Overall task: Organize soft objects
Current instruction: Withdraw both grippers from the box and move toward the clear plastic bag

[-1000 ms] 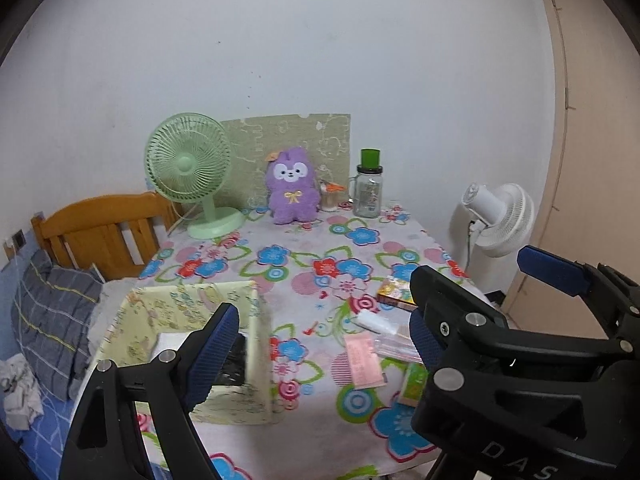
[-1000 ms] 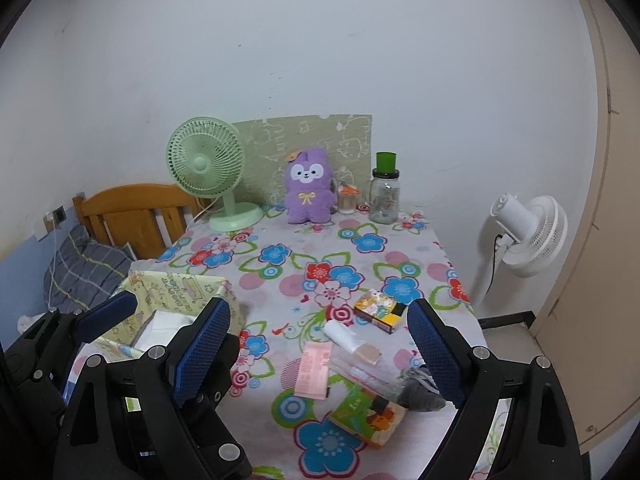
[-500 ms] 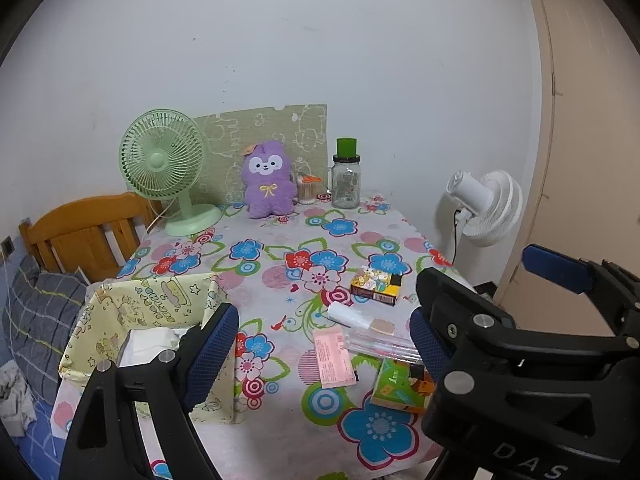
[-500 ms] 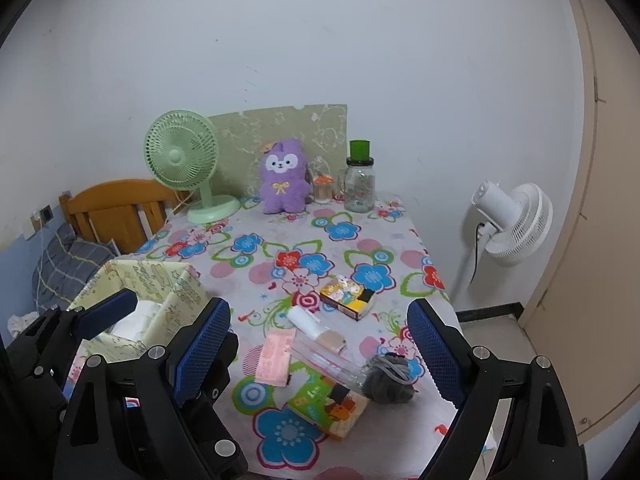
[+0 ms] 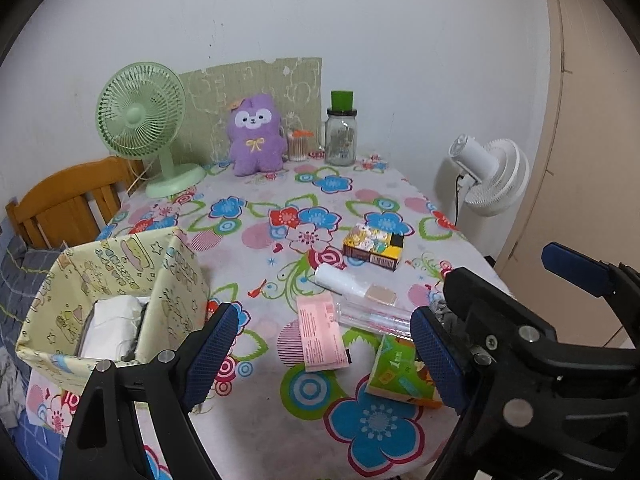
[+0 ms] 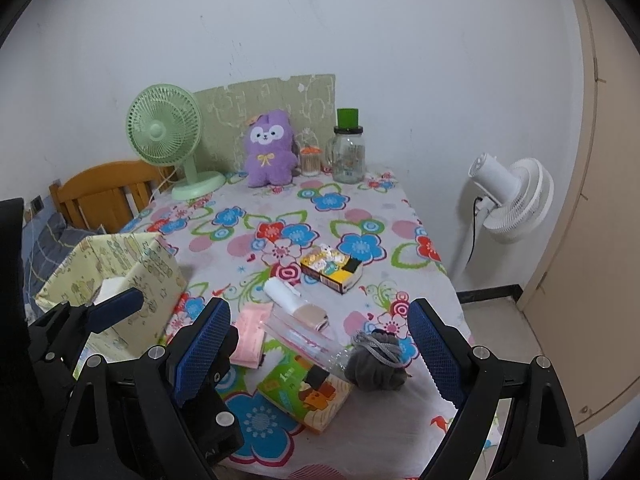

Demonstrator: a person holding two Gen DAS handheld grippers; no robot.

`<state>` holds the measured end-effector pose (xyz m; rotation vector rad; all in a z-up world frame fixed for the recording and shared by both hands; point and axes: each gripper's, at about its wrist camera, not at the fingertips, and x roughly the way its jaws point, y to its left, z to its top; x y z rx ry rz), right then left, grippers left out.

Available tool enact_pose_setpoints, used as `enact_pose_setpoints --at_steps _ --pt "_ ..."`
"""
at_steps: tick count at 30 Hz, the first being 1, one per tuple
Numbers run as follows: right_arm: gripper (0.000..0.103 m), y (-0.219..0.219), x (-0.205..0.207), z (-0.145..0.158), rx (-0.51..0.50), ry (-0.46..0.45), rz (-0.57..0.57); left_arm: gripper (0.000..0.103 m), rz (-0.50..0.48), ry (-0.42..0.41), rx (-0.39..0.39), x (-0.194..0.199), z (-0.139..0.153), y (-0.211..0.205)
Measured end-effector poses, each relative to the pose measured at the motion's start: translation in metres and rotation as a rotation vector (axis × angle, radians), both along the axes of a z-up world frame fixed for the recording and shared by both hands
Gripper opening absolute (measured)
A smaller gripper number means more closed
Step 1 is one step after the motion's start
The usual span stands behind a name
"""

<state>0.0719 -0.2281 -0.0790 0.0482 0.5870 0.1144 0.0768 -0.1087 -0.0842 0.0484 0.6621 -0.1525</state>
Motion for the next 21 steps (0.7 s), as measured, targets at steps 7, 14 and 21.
enact_pose_setpoints --at_steps 7,14,21 --pt "0.092 -0.002 0.016 -0.021 0.009 0.047 -0.017 0.089 0.007 0.027 0.022 0.011 -0.019 -0.001" --pt "0.092 0.0 0.029 -0.041 0.011 0.098 -0.023 0.089 0.011 0.062 0.041 0.024 -0.04 -0.001" --pt "0.092 0.002 0.041 -0.06 0.003 0.143 -0.026 0.087 0.012 0.103 0.051 0.037 -0.06 -0.001"
